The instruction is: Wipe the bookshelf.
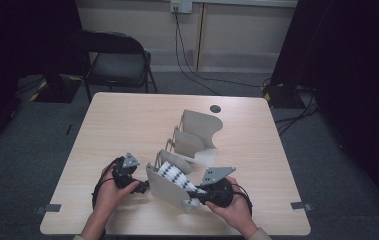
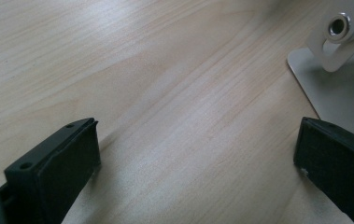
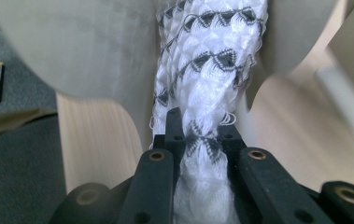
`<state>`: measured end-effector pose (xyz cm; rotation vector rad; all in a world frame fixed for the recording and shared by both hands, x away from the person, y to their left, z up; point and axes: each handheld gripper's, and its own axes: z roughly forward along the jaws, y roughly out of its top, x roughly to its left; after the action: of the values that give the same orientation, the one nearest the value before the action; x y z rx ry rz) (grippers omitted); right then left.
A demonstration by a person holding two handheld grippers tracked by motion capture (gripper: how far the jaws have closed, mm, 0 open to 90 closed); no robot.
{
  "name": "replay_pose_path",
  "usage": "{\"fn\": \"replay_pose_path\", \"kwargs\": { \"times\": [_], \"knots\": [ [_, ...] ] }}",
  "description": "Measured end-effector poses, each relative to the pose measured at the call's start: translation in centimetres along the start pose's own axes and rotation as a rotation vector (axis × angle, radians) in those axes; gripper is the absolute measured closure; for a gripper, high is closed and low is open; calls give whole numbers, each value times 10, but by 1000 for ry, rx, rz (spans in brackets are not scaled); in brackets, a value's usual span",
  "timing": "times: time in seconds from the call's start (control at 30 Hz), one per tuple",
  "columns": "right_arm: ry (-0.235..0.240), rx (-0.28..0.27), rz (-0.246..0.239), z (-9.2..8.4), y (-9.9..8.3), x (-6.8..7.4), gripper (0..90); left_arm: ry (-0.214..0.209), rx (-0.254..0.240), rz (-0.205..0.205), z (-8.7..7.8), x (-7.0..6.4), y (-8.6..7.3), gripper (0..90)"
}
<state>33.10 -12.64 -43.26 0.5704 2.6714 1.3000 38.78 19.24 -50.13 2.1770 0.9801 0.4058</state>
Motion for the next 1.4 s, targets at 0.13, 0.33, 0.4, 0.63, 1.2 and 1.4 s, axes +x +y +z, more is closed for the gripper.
{"fn": "replay_pose_path", "kwargs": {
  "times": [0.13,0.33,0.4,0.63,1.2,1.4],
  "knots": [
    [6,-62,-5,-14,16,1,806,0,-1,-1,0,0,0,0],
    [38,-104,-45,-19,33,8,805,0,0,1,0,0,0,0],
    [47,-91,-48,-15,33,9,805,-1,0,1,0,0,0,0],
    [67,-33,-26,5,12,7,805,0,2,3,0,0,0,0],
    [65,95,-8,35,-24,2,799,-2,-2,-4,0,0,0,0],
    [55,100,9,32,-27,-2,744,-2,-1,-2,0,0,0,0]
  ]
}}
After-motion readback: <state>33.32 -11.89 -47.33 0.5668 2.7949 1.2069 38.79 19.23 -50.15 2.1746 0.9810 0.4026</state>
